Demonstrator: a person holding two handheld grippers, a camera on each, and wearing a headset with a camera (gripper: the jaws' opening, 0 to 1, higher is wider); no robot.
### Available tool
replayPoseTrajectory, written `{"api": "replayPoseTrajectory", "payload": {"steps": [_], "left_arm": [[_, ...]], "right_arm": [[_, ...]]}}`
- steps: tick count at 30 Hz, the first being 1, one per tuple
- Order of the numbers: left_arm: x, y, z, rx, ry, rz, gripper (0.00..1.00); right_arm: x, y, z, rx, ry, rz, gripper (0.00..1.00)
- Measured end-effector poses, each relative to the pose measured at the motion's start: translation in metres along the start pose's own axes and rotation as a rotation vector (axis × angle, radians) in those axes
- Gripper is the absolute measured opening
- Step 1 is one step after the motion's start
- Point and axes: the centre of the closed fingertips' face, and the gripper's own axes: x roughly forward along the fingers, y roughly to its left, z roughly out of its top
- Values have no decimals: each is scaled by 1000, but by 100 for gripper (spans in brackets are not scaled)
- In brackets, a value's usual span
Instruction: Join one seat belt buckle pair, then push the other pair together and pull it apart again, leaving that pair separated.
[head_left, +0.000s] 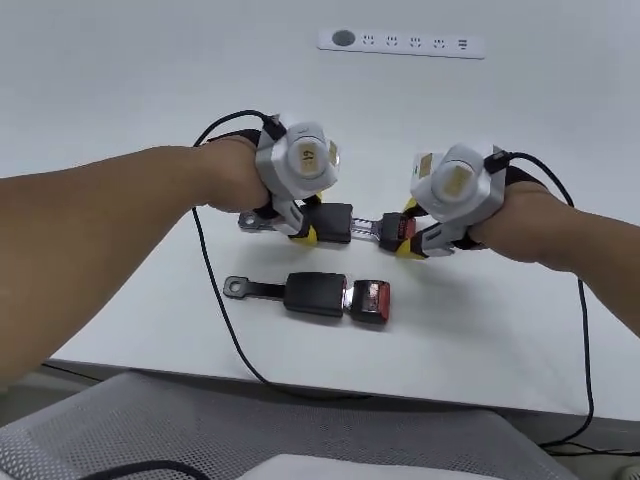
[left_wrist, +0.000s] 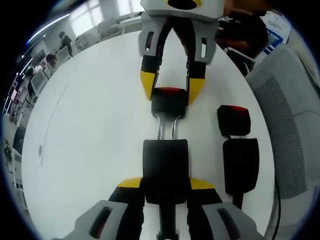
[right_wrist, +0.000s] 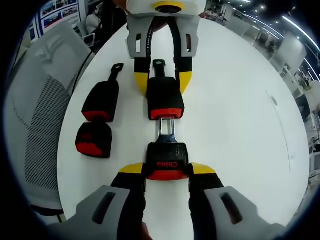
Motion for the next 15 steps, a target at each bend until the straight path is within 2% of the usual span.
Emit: {"api": "replayPoseTrajectory", "payload": {"steps": [6, 15], "left_arm": [[1, 1, -3, 0, -8, 5, 32], [1, 1, -2, 9, -3, 6, 32]], "right_arm": [[-3, 1, 2, -23, 1, -4, 32], [4, 0, 12, -23, -26, 2, 32]]}}
